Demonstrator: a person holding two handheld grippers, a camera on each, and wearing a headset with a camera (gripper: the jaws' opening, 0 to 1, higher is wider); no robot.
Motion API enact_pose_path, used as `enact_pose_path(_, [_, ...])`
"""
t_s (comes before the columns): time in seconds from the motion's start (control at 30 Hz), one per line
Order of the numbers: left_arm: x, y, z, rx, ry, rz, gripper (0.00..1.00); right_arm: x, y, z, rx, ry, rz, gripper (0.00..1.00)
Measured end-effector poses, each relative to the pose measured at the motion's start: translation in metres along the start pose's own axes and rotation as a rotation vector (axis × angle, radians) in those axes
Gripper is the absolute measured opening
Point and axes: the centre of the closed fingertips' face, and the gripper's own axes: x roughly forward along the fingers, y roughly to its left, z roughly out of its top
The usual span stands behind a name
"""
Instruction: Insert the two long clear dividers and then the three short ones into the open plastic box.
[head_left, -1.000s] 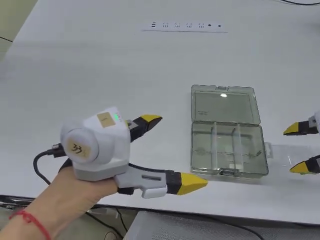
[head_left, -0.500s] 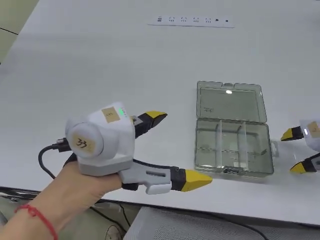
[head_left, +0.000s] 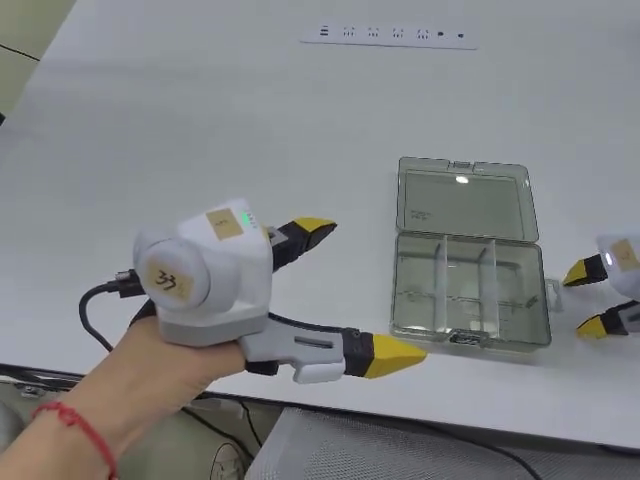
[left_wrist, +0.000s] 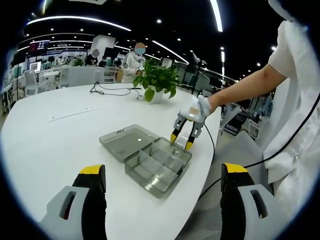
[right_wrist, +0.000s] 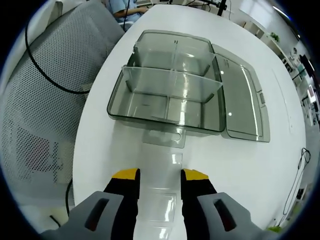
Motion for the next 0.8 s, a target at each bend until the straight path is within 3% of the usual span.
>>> enact_pose_path(0.3, [0.001,-0.002,0.002,0.004,0.001,-0.005,0.98,-0.004,-0.001,-0.002,0.059,-0.007,-0.030,0.32])
enact_pose_path(0.6, [0.004,-0.008,0.010,0.017,0.008,-0.025,0.96,-0.039,0.000,0.006,0.167,-0.092,-0.131,0.32])
enact_pose_path(0.7, [0.007,-0.012,0.017,0.018,0.010,-0.036,0.94,-0.057,0.001,0.017,0.195,-0.131,-0.182,0.32])
enact_pose_path(0.73, [0.008,-0.013,0.020,0.013,0.004,-0.039,0.93,-0.057,-0.001,0.013,0.202,-0.146,-0.192,0.32])
enact_pose_path(0.8, [0.010,-0.016,0.028,-0.001,-0.011,-0.048,0.92,-0.070,-0.002,0.025,0.225,-0.184,-0.227,0.32])
